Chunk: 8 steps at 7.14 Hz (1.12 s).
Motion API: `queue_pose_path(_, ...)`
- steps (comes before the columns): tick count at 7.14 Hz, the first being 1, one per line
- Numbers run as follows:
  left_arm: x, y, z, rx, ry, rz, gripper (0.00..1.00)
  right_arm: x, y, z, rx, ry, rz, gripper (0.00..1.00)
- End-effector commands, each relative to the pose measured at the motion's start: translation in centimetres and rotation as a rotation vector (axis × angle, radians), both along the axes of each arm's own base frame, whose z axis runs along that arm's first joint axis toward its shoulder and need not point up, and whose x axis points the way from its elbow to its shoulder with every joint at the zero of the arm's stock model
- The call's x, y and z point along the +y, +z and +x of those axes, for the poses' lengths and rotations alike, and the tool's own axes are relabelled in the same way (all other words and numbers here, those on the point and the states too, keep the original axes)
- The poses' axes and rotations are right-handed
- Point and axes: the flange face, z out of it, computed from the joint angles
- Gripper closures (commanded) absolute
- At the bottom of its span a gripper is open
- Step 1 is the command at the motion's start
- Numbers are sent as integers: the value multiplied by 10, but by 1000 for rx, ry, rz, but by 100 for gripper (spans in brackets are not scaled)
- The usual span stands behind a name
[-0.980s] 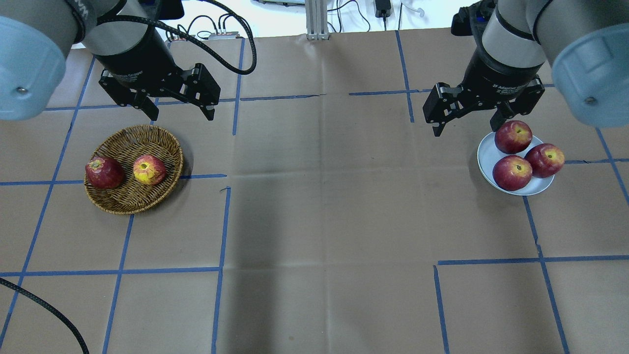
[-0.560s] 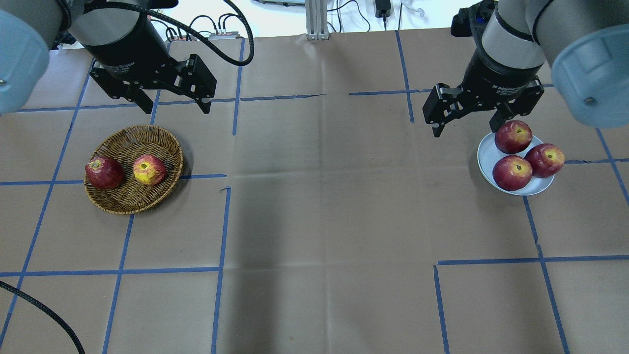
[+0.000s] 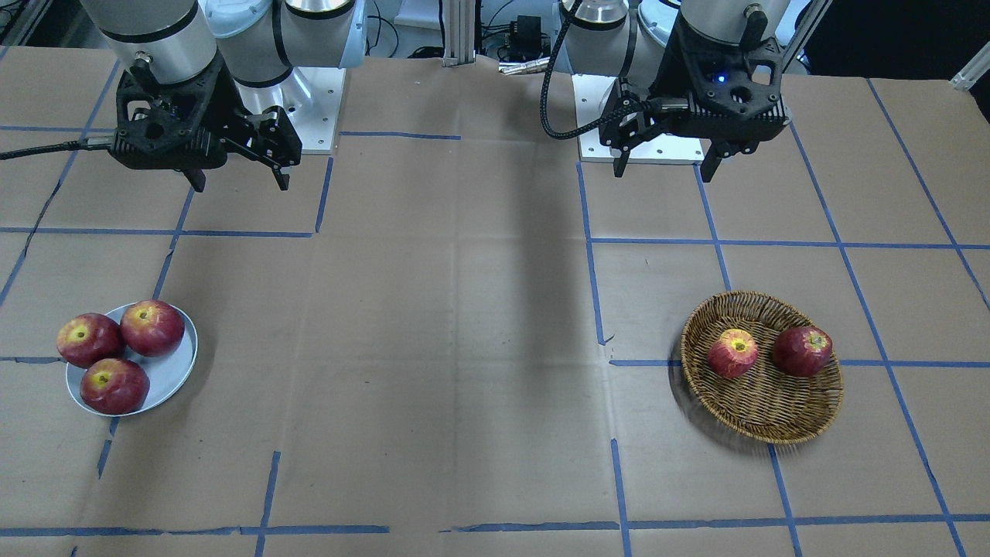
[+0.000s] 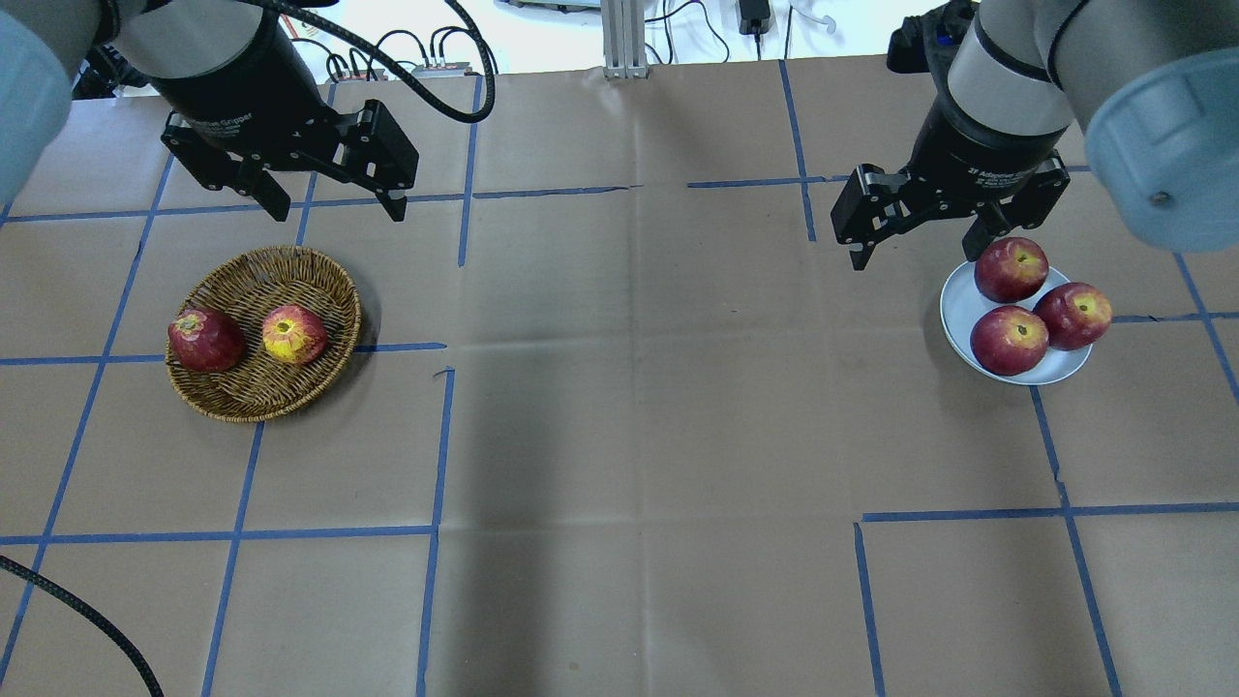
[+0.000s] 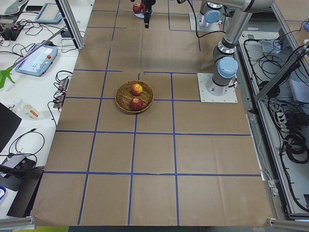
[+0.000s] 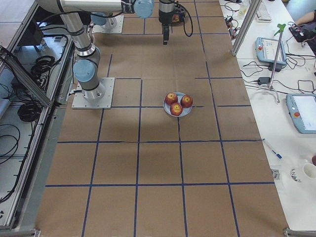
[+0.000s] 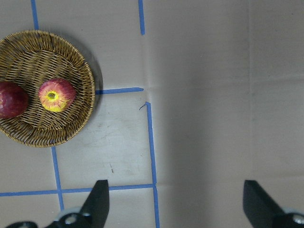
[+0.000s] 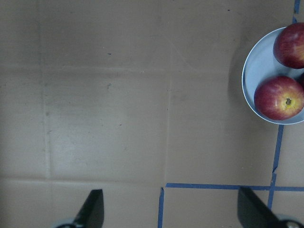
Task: Transfer apple from basket to plate
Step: 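Lower the left gripper over the yellow-red apple in the wicker basket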
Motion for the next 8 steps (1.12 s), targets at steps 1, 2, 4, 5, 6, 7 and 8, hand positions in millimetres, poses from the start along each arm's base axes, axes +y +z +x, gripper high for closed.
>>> queue_pose_path(1,-17,-14,1,-16,13,19,1,0,-1,1,-1,1,2,0)
queue_pose_path(2,-21,-21,1,-24,10,31,1,1,-2,0,0,0,5,0)
queue_pose_path(4,-24,-32,1,-25,-8,15,1,1,-4,0,0,0,8,0)
queue_pose_path(5,-23,-52,3,-28,-57,46,1,1,-4,1,-1,1,10,0)
queue_pose_path(6,-27,-82,6,-31,-144,45,1,1,-4,0,-1,0,10,0)
queue_pose_path(7,-33,-117,25,-31,-215,45,1,1,-5,0,0,0,13,0)
queue_pose_path(8,-32,-153,56,-31,-259,50,1,1,-6,0,0,0,13,0)
